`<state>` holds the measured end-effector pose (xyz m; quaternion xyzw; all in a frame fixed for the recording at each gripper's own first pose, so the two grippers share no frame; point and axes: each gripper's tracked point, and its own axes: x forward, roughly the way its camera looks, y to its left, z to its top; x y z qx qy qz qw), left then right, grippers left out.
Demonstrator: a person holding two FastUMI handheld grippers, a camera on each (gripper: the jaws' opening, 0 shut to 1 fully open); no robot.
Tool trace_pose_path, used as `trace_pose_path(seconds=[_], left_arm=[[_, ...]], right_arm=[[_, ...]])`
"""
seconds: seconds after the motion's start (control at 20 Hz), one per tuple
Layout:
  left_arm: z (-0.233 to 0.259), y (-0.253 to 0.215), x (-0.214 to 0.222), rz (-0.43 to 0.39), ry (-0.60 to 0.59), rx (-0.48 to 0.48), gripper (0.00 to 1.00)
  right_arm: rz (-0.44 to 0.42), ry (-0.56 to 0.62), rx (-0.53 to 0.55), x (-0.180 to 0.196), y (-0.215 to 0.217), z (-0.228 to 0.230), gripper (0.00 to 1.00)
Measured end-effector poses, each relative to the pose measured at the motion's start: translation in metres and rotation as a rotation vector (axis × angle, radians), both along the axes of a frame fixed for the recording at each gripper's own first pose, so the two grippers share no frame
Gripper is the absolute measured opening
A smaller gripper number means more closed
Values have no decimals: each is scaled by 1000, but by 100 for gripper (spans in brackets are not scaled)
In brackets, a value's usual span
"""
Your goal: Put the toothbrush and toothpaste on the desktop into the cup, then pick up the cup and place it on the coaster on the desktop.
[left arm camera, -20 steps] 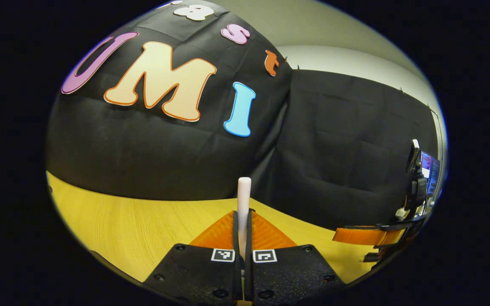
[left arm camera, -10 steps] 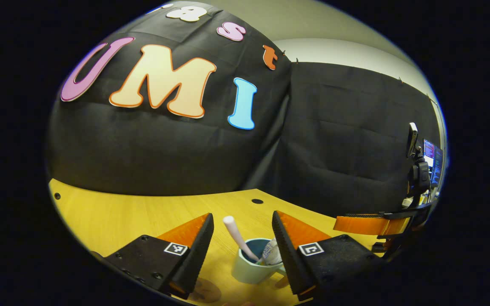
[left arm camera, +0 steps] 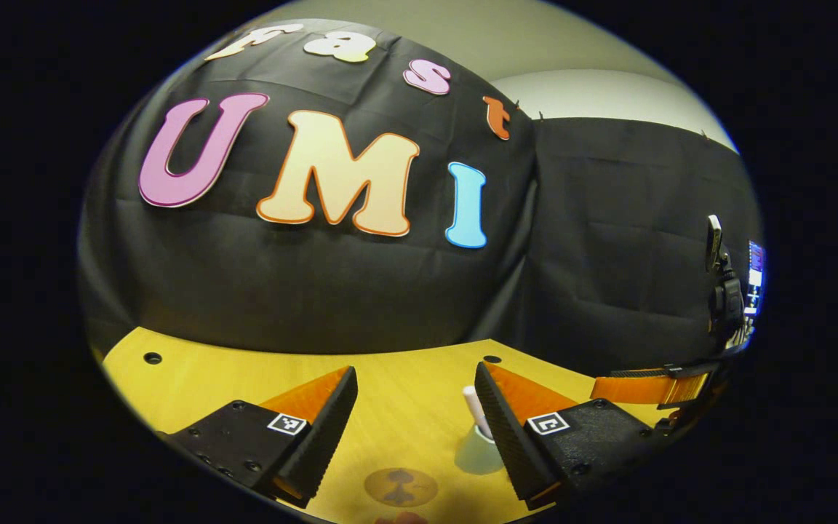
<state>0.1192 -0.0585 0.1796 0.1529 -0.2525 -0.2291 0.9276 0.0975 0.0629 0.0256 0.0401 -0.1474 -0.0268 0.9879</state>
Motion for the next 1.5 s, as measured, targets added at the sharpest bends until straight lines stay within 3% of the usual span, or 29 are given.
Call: trace_pose_path(seconds=[0.25, 0.8, 1.0, 1.05, 1.15, 1.2, 1.3, 1.5], left_arm=[[5, 52, -12, 122, 18, -24, 94], [-23, 137, -38, 334, 143, -88, 94], [-43, 148, -53, 328, 222, -193, 94], [-49, 148, -54, 316, 248, -217, 94], [-57, 150, -58, 313, 279, -248, 94], [-59, 152, -60, 317, 284, -253, 94], [-64, 157, -60, 326, 291, -250, 94], [-65, 166, -59, 352, 294, -227, 95]], right_arm=[[38, 143, -39, 17, 29, -24, 98], [-42, 547, -24, 57, 25, -78, 98], [-59, 712, -21, 70, 21, -97, 93], [-60, 737, -19, 75, 22, -99, 98], [-70, 793, -31, 79, 20, -102, 99], [-78, 817, -46, 81, 19, -103, 92], [-102, 869, -74, 87, 16, -108, 99], [-111, 942, -73, 98, 14, -119, 91]])
